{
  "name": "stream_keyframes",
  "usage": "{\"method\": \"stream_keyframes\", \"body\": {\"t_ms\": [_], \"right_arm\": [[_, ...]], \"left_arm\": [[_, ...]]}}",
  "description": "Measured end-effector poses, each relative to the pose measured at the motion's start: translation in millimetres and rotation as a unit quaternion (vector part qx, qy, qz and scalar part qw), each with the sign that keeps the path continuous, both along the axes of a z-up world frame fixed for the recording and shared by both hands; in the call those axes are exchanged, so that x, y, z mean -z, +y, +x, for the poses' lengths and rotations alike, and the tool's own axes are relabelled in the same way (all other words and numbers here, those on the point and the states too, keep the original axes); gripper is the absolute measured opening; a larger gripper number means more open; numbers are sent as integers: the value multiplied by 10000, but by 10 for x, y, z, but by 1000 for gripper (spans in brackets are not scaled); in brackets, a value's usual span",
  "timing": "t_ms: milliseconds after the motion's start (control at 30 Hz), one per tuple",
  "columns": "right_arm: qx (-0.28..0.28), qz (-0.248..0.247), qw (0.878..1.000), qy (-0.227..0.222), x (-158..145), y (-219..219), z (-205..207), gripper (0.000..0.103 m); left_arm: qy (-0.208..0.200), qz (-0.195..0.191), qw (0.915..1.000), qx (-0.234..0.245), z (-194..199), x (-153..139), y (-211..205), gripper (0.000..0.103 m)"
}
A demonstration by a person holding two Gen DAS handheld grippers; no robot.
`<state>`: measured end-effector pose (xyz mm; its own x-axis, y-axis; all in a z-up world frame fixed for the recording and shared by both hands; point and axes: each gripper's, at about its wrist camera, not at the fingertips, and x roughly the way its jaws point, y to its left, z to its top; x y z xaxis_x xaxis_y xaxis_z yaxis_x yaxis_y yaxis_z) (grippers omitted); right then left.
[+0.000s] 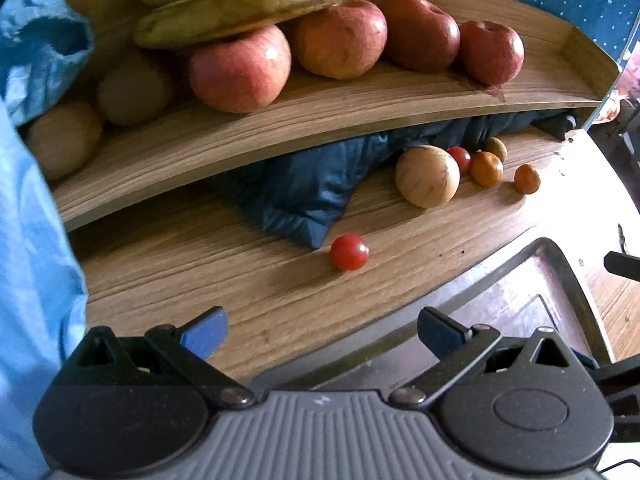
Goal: Organize fruits
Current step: 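Close the left tool on the cherry tomato while the right tool grasps the pale fruit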
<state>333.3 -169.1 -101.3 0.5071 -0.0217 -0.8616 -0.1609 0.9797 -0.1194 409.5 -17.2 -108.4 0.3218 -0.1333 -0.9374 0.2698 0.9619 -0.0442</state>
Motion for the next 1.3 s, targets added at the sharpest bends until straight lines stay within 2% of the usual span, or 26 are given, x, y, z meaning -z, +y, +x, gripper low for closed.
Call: {"method": "stream_keyframes", "body": {"t_ms": [133,300,500,700,833,933,1067,1300], "right_arm": [[-38,-193,9998,-38,31,21,111,102],[-567,-698,9958,-149,68,112,282,102],[-1041,-804,9910,-251,94,168,503,102],[-1676,-1204,9767,-596,184,278,633,101],[-1909,-1188,9718,-713,219,306,712,97],[-1958,-1118,9717,-700,259,320,753,95],[-2001,-1014,9719,-716,284,342,792,90],[-2174,-1045,9677,-735,344,409,859,78]], "left_arm": [[22,-67,10000,21,76,41,-7,103],[53,-84,9999,-137,184,109,12,103],[84,-201,9987,-451,268,166,65,103],[86,-363,9973,-636,296,194,98,103],[2,-454,9966,-686,323,173,111,102],[-55,-518,9965,-648,349,151,93,97],[-86,-599,9962,-621,372,131,81,86],[-77,-793,9954,-531,363,117,48,70]]}}
